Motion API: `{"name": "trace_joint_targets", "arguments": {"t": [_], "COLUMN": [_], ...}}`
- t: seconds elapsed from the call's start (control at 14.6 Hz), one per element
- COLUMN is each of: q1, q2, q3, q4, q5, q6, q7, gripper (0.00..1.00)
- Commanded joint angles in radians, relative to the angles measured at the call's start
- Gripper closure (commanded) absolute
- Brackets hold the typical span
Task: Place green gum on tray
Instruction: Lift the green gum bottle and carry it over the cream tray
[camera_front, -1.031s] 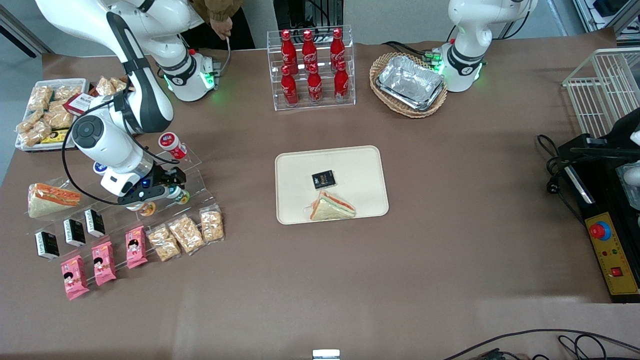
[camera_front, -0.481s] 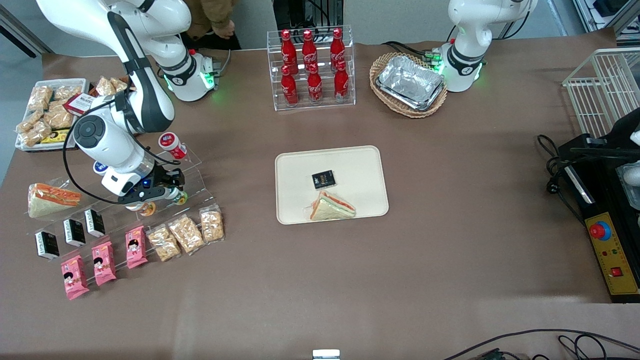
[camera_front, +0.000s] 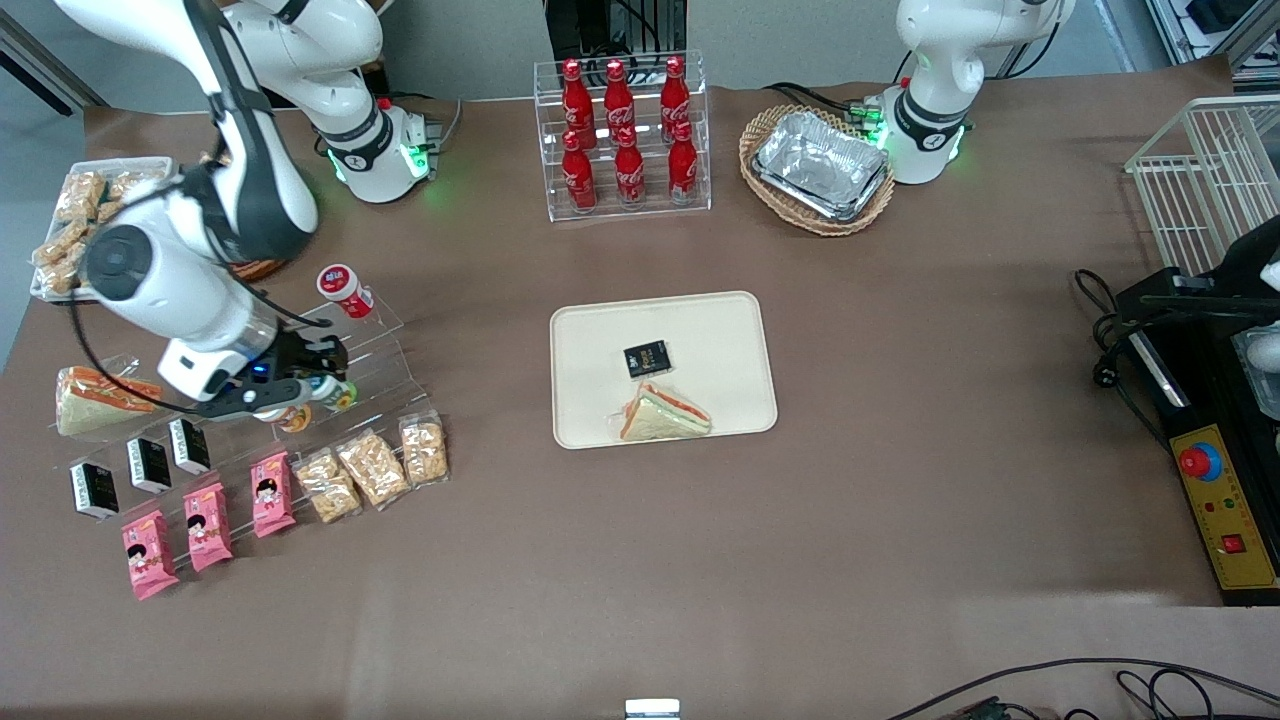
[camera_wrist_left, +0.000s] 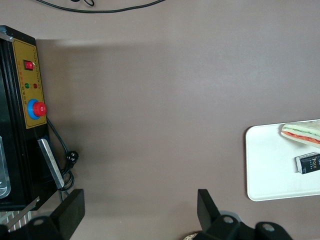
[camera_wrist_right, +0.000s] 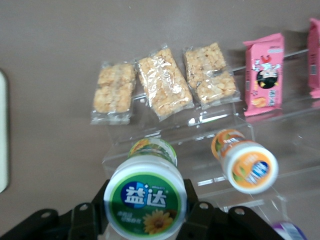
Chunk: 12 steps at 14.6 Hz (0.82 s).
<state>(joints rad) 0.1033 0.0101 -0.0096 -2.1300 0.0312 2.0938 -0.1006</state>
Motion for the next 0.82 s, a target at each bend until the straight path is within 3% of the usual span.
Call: {"name": "trace_joint_targets", "arguments": {"t": [0.0,0.21,0.34,0.76], "q1": [0.003,0.003,0.019,0.263], "q2": [-0.004,-0.009,-0.012,0.001], "q3": [0.003,0.008,0.008,0.006], "q4": [0.210,0.344,0.396,0.421], "q5": [0.019,0.022,0.077,0.128], "q6": [-0.297,-0.483,-0.541,-0.509], "q7": [0.012,0.038,0.102,0.548], "gripper": [0.84,0.84,0.84,0.83]}}
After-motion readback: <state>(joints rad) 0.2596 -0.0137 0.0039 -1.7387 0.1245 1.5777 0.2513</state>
